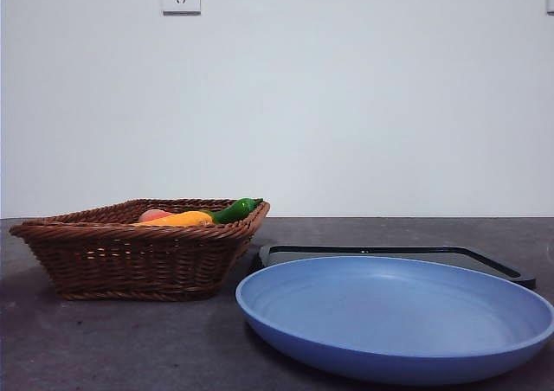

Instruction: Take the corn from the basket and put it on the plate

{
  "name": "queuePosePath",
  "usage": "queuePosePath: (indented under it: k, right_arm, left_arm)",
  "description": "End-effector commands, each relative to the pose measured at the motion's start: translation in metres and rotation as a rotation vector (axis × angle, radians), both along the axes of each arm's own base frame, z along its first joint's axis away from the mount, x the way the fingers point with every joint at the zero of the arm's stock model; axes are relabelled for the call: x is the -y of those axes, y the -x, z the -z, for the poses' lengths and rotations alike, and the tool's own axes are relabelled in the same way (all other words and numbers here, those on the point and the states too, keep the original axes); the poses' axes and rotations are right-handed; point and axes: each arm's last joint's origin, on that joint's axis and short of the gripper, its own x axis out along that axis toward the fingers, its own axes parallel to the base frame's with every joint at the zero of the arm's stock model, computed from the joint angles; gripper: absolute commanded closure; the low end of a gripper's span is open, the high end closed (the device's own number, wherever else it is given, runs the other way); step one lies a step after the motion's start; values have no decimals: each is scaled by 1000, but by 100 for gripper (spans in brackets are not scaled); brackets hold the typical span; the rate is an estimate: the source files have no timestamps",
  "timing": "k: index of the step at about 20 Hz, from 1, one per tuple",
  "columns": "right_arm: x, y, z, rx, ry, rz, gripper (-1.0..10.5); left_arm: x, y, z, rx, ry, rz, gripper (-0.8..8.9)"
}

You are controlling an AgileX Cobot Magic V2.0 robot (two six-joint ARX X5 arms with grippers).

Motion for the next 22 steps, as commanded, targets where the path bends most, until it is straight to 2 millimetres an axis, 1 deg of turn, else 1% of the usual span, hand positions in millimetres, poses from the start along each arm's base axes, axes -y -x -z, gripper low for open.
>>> queuePosePath:
  k: [1,4,5,6,7,8,9,10,15,19,22]
  right_arm:
    - [-2,-4,-2,1,24,-39,943]
    - [-4,-8,0,-18,24,-54,942]
    - [-4,-10,0,-21,23,-55,942]
    - [-4,-10,0,-25,21,-53,929]
    - [-4,-11,0,-31,20,-53,881]
    - [-5,-13,1,-40,18,-49,785]
    - [-5,-14,2,-50,14,-42,699]
    - [-5,-17,2,-67,5,-34,644]
    - [-7,-35,11,-156,4,-39,642]
    - [-17,-62,26,-261,3,-67,642]
    - [-26,-86,45,-349,32,-89,643]
  left_arm:
    - [0,0,-7,33,-13,17,810]
    - [0,0,-7,36,-13,16,807]
    - [0,0,-7,36,-13,16,786]
    - [0,0,-7,37,-12,16,727]
    - [0,0,-7,37,-11,15,649]
    - [0,-1,-7,40,-11,15,539]
    - [0,-1,-8,44,-11,15,464]
    - [0,-1,-8,47,-6,12,418]
    - [0,-1,-9,53,-5,12,414]
    - [0,-1,-9,47,2,7,415]
    - [0,-1,-9,47,2,7,415]
